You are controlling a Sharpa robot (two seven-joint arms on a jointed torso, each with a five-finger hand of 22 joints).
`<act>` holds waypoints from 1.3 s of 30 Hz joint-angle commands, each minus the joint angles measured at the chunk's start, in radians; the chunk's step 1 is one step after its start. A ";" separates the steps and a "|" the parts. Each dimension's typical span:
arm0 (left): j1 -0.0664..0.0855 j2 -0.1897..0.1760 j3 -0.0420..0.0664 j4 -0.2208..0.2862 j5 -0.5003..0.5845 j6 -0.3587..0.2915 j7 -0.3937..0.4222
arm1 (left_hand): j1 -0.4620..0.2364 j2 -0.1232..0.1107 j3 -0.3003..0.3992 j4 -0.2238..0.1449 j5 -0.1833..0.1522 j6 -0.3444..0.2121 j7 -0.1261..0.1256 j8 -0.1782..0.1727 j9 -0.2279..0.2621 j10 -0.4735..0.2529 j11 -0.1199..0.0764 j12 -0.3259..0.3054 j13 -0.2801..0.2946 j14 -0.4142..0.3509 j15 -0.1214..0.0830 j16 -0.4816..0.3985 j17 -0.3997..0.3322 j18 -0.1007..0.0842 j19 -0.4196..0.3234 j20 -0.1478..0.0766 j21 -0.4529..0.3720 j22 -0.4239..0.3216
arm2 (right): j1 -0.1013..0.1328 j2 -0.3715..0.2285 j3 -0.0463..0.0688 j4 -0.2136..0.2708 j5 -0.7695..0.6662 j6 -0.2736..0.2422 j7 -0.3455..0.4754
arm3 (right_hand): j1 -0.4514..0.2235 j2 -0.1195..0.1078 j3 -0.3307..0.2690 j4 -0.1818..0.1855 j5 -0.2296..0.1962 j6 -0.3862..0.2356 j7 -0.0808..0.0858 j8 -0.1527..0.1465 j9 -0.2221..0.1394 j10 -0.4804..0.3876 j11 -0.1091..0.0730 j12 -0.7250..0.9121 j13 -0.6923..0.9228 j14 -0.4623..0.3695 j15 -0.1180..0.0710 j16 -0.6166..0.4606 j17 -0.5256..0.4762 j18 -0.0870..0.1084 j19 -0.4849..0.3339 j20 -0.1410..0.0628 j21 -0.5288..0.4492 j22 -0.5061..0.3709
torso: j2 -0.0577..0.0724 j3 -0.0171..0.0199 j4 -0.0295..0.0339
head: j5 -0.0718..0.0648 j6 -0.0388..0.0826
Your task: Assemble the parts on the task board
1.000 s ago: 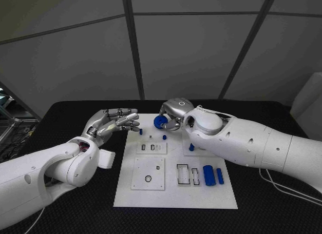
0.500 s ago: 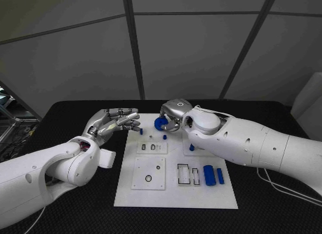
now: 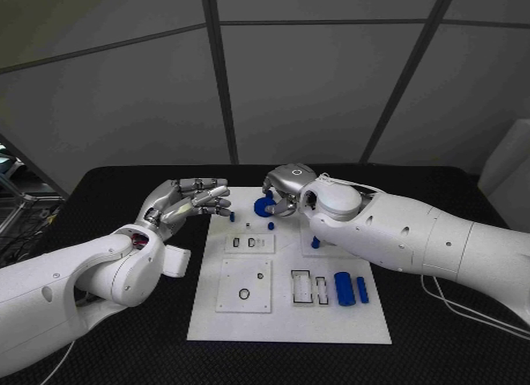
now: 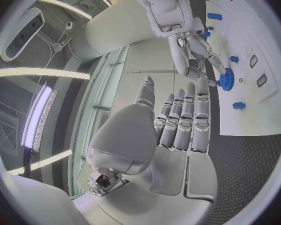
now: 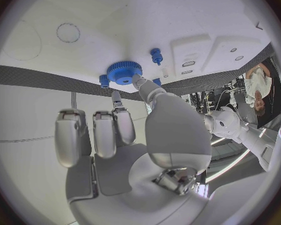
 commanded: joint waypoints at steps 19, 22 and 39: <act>0.002 -0.002 0.001 -0.005 -0.005 0.011 -0.001 | -0.005 0.009 -0.001 -0.008 -0.001 -0.006 0.001 -0.005 0.001 -0.006 -0.002 -0.004 -0.001 -0.009 0.001 -0.003 0.003 -0.013 -0.007 0.002 -0.005 -0.002 | 0.002 -0.114 0.001 0.085 0.188 -0.210 0.121 | -0.031 0.001 -0.050 0.141 -0.016 0.037 0.001 0.006 -0.030 0.003 0.006 0.002 0.057 0.068 0.010 -0.005 0.104 -0.006 0.013 0.015 -0.006 0.117 | -0.002 0.0008 -0.0027 | -0.001 0.009; 0.002 -0.004 0.001 -0.006 -0.005 0.011 -0.001 | -0.005 0.009 -0.001 -0.008 -0.001 -0.006 0.001 -0.005 0.001 -0.006 -0.002 -0.004 -0.001 -0.009 0.001 -0.003 0.003 -0.013 -0.007 0.002 -0.005 -0.002 | 0.002 -0.184 0.001 0.128 0.297 -0.240 0.174 | -0.015 -0.006 -0.049 0.136 -0.017 0.039 0.001 0.004 -0.033 0.002 0.006 0.000 0.055 0.067 0.010 -0.006 0.104 -0.005 0.013 0.014 -0.006 0.116 | -0.003 -0.0001 -0.0045 | -0.005 0.013; 0.001 0.000 0.001 -0.016 0.001 0.018 0.000 | -0.006 0.009 -0.002 -0.009 -0.001 -0.006 0.001 -0.005 0.001 -0.006 -0.002 -0.004 -0.001 -0.009 0.001 -0.003 0.003 -0.014 -0.007 0.002 -0.005 -0.003 | -0.007 -0.433 0.000 0.120 0.652 -0.116 0.377 | 0.095 -0.046 -0.065 0.053 -0.022 0.051 -0.004 0.002 -0.047 -0.009 0.001 -0.018 0.039 0.065 0.007 -0.013 0.097 0.002 -0.008 0.011 -0.022 0.085 | -0.009 0.0082 -0.0276 | -0.025 0.021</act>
